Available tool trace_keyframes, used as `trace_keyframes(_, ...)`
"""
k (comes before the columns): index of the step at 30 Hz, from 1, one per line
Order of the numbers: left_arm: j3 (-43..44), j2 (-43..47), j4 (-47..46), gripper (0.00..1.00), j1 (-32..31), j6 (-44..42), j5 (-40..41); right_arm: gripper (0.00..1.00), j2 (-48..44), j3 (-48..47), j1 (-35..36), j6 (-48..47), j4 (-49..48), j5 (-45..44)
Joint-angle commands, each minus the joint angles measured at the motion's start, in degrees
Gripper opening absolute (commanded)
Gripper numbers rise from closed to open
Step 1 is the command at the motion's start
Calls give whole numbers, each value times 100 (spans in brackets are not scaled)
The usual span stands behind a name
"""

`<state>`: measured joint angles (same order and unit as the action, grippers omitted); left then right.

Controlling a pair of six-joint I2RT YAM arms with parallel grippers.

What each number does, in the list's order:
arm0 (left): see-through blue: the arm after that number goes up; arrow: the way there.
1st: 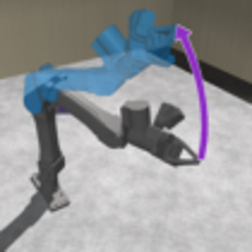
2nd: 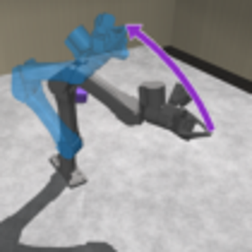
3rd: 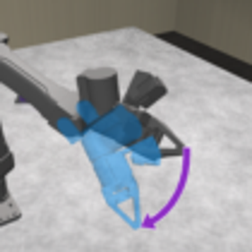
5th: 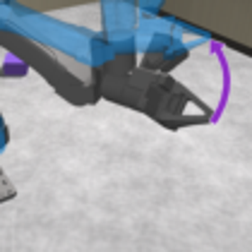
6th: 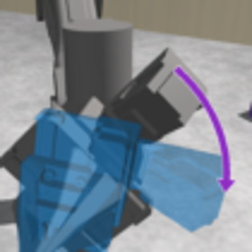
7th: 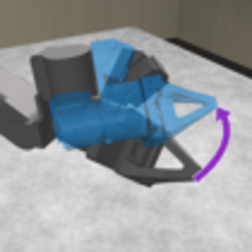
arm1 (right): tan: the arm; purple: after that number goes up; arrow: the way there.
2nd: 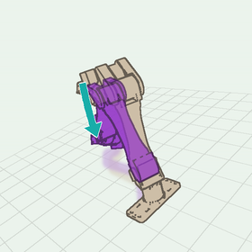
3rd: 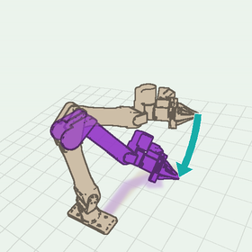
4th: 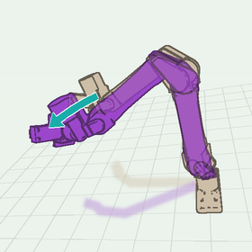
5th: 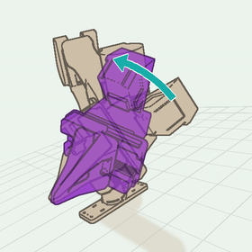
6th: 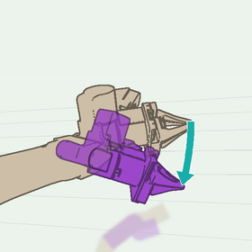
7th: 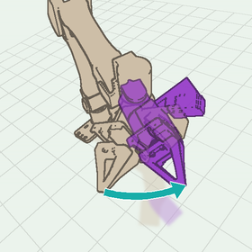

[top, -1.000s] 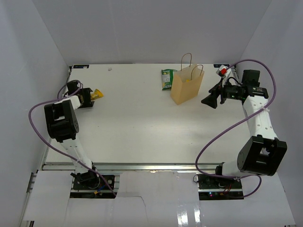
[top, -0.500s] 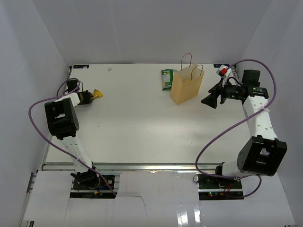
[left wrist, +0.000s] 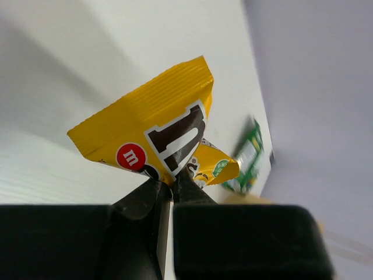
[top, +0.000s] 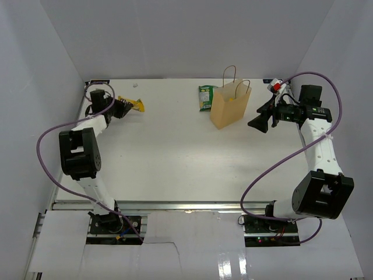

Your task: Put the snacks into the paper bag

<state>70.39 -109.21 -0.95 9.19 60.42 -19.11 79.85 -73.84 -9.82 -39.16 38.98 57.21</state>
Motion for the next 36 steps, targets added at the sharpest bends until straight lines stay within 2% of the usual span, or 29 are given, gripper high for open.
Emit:
trace_keyframes(1,150,1014,-687,0,-698,-1023,-769,89,12,-341,7,75,-22,203)
trace_keyframes(2,203,1085,-687,0,-1100,-1137,-821,89,30,-393,7,75,-22,203)
trace_keyframes(4,457,1269,-687,0,-1453,-1497,-796,89,65,-464,-2,92,-31,185)
trace_keyframes(8,1142,1420,-670,0,-2585,-2367,-498,89,83,-587,-2,84,-48,106)
trace_keyframes(14,2126,1052,-582,0,-3914,-3975,758,88,30,-570,-11,101,-57,115)
trace_keyframes(17,2496,753,-564,0,-4275,-4467,1190,88,-49,-491,-19,84,-57,106)
trace_keyframes(22,3673,-143,-547,0,-4829,-5399,1849,88,-163,-342,-63,75,-75,124)
trace_keyframes(23,3849,-301,-547,0,-4943,-5505,2241,88,-172,-324,-81,84,-75,150)
trace_keyframes(28,4964,-1206,-494,0,-5155,-5813,2965,88,-260,-253,-116,101,-75,211)
trace_keyframes(29,5080,-1295,-494,0,-5216,-5840,3236,88,-277,-219,-125,93,-75,212)
trace_keyframes(36,5292,-1542,-485,0,-5384,-5937,3380,88,-304,-121,-178,119,-101,282)
